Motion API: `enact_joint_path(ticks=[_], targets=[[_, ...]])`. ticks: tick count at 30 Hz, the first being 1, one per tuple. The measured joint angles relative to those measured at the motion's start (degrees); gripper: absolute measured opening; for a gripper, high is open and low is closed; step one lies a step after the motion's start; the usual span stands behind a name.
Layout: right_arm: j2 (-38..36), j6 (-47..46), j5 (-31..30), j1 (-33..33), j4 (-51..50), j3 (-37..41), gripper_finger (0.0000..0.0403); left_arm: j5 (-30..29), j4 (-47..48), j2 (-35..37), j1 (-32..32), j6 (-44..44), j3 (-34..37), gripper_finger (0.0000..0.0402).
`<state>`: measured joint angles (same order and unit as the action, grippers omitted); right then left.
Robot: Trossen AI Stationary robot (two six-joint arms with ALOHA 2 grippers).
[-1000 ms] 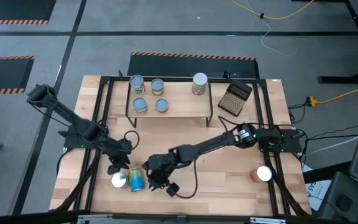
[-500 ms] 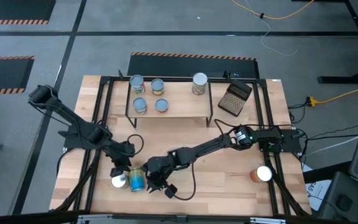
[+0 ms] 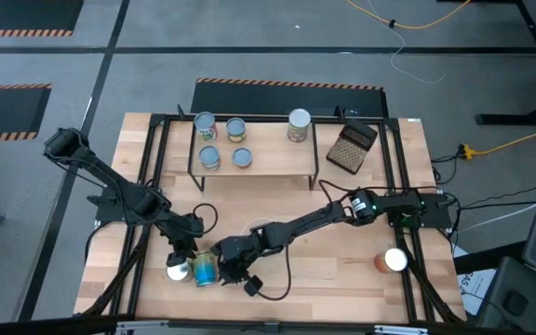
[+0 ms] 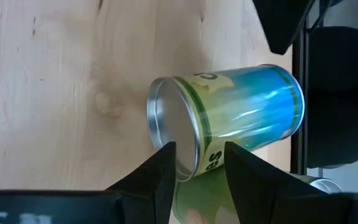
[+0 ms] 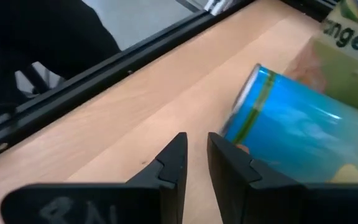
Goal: Pick and place cans onto a shelf
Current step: Put the canned cherries on the shelf
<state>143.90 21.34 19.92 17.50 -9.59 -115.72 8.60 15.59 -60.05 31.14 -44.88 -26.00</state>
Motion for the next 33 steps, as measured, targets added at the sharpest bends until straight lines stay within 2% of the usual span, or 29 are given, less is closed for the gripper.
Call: enact_joint_path(ticks=[7, 15, 23, 33], targets=[[0.0, 0.0, -3.9, 0.0, 0.7, 0.0, 0.0067, 0.0, 0.0, 0.0, 0.0, 0.0, 0.0, 0.0128], [0.0, -0.1, -3.8, 0.4, 0.9, 0.0, 0.0067, 0.0, 0.0, 0.0, 0.0, 0.0, 0.0, 0.0128], [-0.1, 0.0, -0.5, 0.9, 0.5, 0.0, 0.0067, -0.1, 0.1, 0.0, 0.0, 0.0, 0.0, 0.0128], [1.9, 0.1, -0.2, 1.8, 3.7, 0.1, 0.0067, -0.4, 0.0, 0.0, 0.0, 0.0, 0.0, 0.0128]])
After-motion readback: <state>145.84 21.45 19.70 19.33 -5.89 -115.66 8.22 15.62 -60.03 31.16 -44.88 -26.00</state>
